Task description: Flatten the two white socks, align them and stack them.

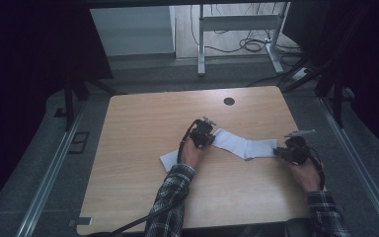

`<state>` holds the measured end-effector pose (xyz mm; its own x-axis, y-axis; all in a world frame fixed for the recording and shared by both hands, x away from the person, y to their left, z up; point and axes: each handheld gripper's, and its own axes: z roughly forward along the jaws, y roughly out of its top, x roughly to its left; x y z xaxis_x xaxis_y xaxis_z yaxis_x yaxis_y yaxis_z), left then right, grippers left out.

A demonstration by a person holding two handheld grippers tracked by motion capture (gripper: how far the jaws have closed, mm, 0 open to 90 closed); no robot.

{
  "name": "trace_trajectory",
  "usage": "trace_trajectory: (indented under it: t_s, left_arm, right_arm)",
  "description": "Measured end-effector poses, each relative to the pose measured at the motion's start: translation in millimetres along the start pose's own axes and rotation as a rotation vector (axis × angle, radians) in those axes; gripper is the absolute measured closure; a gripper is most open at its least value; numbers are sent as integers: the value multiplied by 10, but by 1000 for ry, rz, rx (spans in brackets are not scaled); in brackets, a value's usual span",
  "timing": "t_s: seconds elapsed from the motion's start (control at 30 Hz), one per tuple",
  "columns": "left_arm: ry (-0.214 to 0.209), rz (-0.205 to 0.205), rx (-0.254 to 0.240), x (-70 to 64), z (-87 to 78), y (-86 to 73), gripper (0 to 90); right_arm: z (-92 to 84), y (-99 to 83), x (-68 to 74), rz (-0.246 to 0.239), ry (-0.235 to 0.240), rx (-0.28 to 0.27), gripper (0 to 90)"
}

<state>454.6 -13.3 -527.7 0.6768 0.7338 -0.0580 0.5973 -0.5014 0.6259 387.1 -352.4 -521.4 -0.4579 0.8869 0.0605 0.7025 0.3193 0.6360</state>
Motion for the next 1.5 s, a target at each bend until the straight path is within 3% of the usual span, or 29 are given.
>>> trace_trajectory:
  t_s: [0.2,0.43,0.63,1.07,1.27,1.5]
  left_arm:
    - [-19,17,-35,-18,-130,-12,865]
    - [-25,43,-83,-63,-421,-40,864]
    - [-26,35,-114,-47,-658,-130,863]
    - [0,20,-171,-17,-1404,-595,861]
    - [18,-9,-188,-12,-1674,-898,860]
    - [70,-22,-185,-97,-1882,-1287,859]
  right_arm:
    - [-55,1,6,-11,6,-15,824]
    - [-197,46,72,-30,18,-68,824]
    - [-282,92,147,-50,31,-97,824]
    - [-440,253,576,-150,136,-149,823]
    - [-410,290,838,-197,219,-134,822]
    - [-350,289,1114,-249,290,-98,821]
